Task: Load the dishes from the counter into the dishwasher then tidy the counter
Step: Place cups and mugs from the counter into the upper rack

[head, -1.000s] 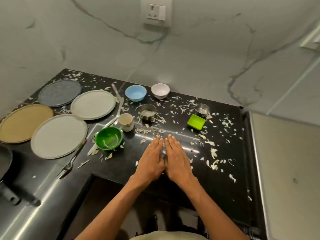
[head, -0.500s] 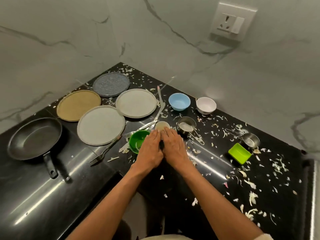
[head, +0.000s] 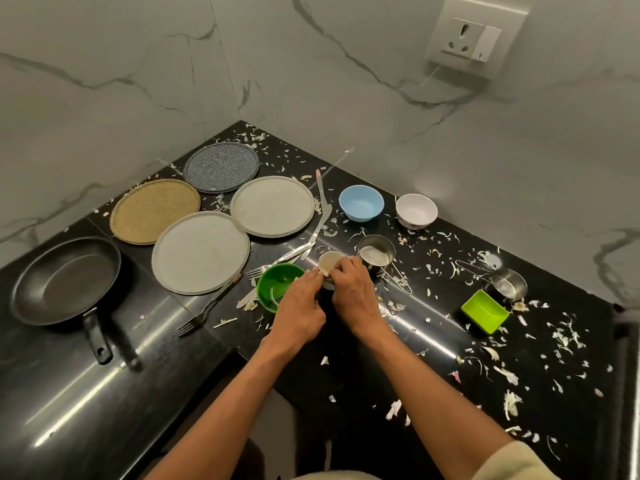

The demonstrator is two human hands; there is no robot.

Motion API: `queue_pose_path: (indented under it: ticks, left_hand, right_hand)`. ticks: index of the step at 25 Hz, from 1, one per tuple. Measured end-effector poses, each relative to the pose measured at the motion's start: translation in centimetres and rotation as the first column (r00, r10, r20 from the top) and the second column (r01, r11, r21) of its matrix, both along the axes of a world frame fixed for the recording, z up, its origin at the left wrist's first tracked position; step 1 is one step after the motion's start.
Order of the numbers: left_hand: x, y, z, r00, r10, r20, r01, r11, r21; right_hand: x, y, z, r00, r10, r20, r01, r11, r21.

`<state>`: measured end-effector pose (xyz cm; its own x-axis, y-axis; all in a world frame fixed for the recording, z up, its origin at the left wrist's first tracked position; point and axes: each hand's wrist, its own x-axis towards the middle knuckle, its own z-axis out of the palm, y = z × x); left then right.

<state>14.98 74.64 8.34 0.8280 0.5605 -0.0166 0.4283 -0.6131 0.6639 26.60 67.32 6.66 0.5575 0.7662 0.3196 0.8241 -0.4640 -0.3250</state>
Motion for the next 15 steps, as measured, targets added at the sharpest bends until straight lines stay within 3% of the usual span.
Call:
queue_pose_path:
  ticks: [3,7,9,11,13,15]
  left_hand:
    - [-1.0,-0.6,0.0,0.995,0.013,0.102,-0.005,0.997,-0.083]
    - [-2.5,-2.1,0.2,0.975,0.004,0.221,0.05,0.971,-0.235]
    - [-3.2,-3.0,0.4,0.972,-0.013,0.236,0.087,0.948,-0.307]
    - [-3.7,-4.1,0.5,0.969,-0.052,0.241,0.138,0.924,-0.356]
    - [-4.2,-5.2,0.5,0.966,-0.089,0.241,0.18,0.903,-0.389]
    - [-4.5,-6.6,0.4,0.96,-0.128,0.249,0.222,0.891,-0.397]
  right_hand:
    - [-1.0,-2.1,0.4,0.997,-0.047,-0.059,0.052,0.995,0.086]
    - [-2.2,-5.6,1.3,0.896,-0.131,-0.423,0.219,0.961,0.167]
    - [-2.7,-7.6,2.0,0.764,-0.166,-0.624,0.313,0.94,0.134]
    - [-3.0,-9.7,3.0,0.57,-0.181,-0.802,0.415,0.906,0.09]
    - [-3.5,-11.5,3.7,0.362,-0.164,-0.917,0.514,0.857,0.05]
    - [-4.4,-13.5,4.2,0.217,-0.145,-0.965,0.604,0.797,0.016]
